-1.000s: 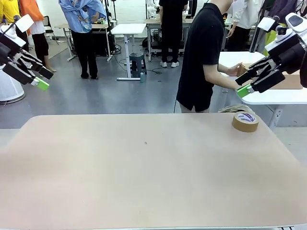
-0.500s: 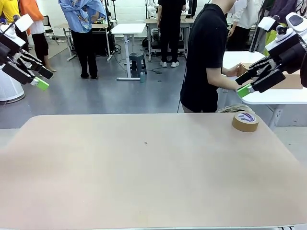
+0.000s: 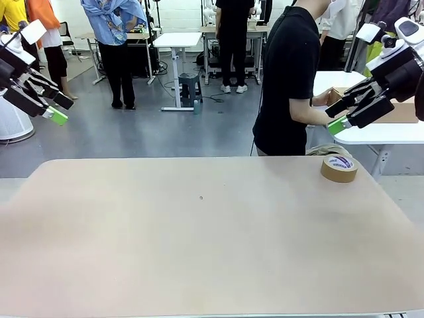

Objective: Wrap the clocks to prevent damage.
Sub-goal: After the human seals the box with tape, release both hands from the side flaps of the Package Box.

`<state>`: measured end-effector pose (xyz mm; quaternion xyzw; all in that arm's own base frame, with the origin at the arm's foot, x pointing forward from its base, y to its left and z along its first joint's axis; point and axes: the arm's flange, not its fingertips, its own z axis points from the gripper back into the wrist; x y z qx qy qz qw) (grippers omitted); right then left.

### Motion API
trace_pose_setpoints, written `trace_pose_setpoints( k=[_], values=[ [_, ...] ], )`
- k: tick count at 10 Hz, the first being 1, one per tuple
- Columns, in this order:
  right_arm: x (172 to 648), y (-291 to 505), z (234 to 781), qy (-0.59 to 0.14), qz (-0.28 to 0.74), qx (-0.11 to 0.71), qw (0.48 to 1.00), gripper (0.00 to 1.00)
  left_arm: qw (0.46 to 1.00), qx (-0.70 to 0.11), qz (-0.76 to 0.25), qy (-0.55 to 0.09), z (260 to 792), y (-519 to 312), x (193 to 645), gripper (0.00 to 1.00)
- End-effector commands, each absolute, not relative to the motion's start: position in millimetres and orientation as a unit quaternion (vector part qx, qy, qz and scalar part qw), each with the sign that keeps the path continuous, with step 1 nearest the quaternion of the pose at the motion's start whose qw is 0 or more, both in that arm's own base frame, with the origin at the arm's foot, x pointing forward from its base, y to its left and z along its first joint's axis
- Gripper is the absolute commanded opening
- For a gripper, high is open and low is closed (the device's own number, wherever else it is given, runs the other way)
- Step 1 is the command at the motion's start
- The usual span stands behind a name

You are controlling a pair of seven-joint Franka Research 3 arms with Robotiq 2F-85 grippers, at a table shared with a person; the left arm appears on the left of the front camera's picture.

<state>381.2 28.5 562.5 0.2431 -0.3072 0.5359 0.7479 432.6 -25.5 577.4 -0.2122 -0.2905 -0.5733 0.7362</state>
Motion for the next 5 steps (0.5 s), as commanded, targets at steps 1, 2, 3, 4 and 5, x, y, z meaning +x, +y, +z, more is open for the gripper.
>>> trace_pose_setpoints(
  k=[1, 2, 3, 4, 5],
  values=[
    [381.8, 29.2, 563.1, -0.311, 0.534, 0.243, 0.748, 1.00, 0.737, -0.210, -0.573, -0.290, 577.3, -25.7, 433.1, 1.00],
    [381.8, 29.2, 563.1, -0.311, 0.534, 0.243, 0.748, 1.00, 0.737, -0.210, -0.573, -0.290, 577.3, -25.7, 433.1, 1.00],
    [381.8, 29.2, 563.1, -0.311, 0.534, 0.243, 0.748, 1.00, 0.737, -0.210, -0.573, -0.290, 577.3, -25.7, 433.1, 1.00],
    [381.8, 29.2, 563.1, -0.311, 0.534, 0.243, 0.748, 1.00, 0.737, -0.210, -0.573, -0.290, 577.3, -25.7, 433.1, 1.00],
    [381.8, 29.2, 563.1, -0.311, 0.534, 0.243, 0.748, 1.00, 0.737, -0.210, -0.573, -0.290, 577.3, -25.7, 433.1, 1.00]
  ],
)
